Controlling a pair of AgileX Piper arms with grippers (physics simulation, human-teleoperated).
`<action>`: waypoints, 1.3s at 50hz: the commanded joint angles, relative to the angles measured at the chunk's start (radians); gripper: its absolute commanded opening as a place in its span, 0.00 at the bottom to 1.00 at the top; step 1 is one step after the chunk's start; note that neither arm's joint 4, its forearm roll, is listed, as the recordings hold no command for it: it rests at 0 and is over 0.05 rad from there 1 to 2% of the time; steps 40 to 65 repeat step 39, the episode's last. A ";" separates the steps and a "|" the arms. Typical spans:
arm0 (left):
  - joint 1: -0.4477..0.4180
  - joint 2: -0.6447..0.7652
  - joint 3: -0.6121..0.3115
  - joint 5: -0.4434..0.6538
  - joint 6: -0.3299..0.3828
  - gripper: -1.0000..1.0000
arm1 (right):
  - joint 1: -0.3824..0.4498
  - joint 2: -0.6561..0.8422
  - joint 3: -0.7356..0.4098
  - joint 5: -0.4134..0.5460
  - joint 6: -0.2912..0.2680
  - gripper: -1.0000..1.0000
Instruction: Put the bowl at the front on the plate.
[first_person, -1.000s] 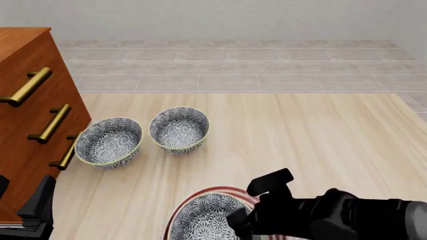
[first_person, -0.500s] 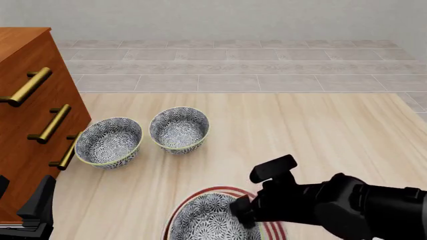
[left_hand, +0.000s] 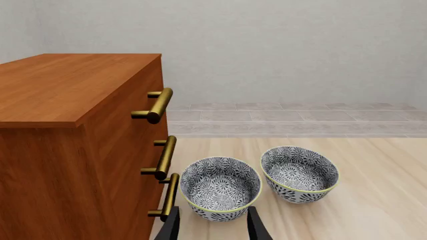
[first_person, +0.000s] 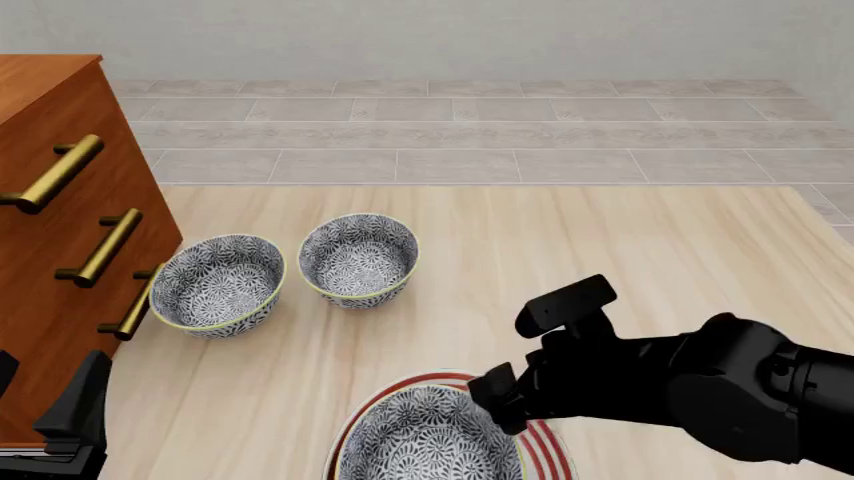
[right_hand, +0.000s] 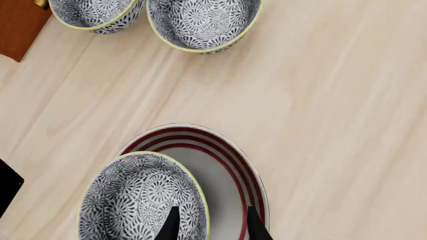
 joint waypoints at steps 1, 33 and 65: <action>0.000 0.000 0.000 0.000 0.000 1.00 | -0.012 -0.059 -0.037 0.071 -0.032 1.00; 0.000 0.000 0.000 0.000 0.000 1.00 | -0.070 -0.216 -0.146 0.234 -0.142 1.00; 0.000 0.000 0.000 0.000 0.000 1.00 | -0.082 -0.278 -0.136 0.260 -0.149 1.00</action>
